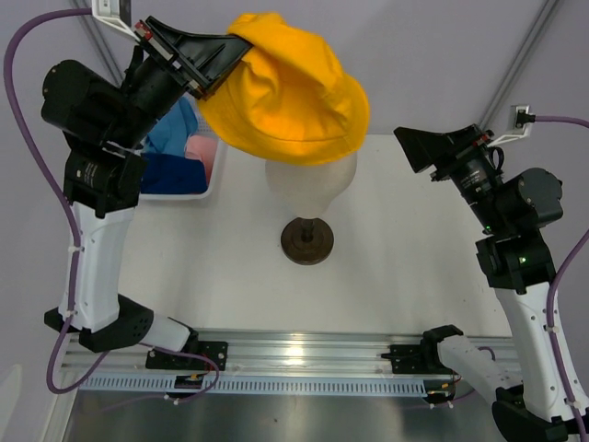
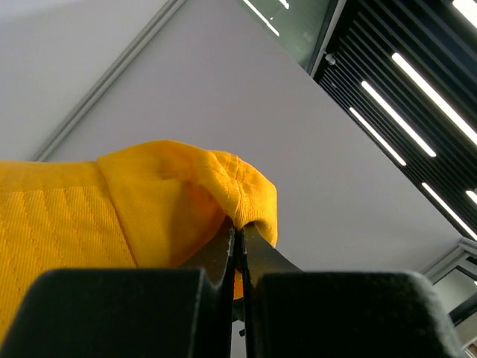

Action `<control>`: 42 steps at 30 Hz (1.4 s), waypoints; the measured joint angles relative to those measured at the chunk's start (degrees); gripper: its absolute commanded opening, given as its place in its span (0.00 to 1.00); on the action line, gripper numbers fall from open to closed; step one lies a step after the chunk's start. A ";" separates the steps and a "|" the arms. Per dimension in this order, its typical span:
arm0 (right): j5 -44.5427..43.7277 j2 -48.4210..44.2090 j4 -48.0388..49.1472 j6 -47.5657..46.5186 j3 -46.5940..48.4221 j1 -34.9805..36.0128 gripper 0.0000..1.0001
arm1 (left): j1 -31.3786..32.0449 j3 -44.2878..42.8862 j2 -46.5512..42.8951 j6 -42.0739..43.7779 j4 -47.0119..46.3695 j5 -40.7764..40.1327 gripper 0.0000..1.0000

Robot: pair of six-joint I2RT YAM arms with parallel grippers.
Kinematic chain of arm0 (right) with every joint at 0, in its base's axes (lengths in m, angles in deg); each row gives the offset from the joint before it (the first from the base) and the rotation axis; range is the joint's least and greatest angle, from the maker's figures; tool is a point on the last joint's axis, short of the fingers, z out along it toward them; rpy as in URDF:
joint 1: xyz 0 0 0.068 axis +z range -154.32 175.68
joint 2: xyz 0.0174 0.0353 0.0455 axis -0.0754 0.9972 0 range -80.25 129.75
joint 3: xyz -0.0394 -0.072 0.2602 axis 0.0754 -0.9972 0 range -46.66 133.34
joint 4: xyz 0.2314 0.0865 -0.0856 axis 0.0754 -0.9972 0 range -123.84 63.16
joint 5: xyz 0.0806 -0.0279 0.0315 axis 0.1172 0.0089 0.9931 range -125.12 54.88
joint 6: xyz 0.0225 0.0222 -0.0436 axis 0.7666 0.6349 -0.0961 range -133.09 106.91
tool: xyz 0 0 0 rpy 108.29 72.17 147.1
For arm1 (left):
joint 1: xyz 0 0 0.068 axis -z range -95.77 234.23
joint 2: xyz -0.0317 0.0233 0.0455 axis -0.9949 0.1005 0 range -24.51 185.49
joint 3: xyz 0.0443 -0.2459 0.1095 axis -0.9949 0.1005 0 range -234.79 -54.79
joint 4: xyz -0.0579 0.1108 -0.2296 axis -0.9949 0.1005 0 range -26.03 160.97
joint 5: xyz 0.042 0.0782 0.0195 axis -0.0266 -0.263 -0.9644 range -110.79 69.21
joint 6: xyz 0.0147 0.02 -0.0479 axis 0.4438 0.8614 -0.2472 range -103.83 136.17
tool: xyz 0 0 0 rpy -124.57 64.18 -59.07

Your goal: Stack the hats

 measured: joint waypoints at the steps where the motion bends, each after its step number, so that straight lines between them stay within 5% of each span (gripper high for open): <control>1: 0.02 -0.02 0.00 0.17 0.00 0.00 0.99 | 0.96 0.00 0.24 0.04 0.02 -0.52 0.01; 10: 1.27 -0.79 1.66 4.92 -3.41 0.04 0.99 | 5.62 15.91 0.98 1.66 -3.65 -2.12 0.01; 21: 0.26 0.22 3.85 9.62 -13.03 2.67 0.99 | 7.58 23.23 4.35 6.88 -4.13 -4.28 0.01; 31: -5.09 0.44 3.58 10.73 -17.14 2.67 0.99 | 7.61 39.50 -10.16 13.70 -7.45 -16.48 0.01; 42: -5.70 0.15 13.62 19.43 -24.33 4.96 0.91 | 7.61 45.42 -14.75 15.04 -12.55 -17.70 0.01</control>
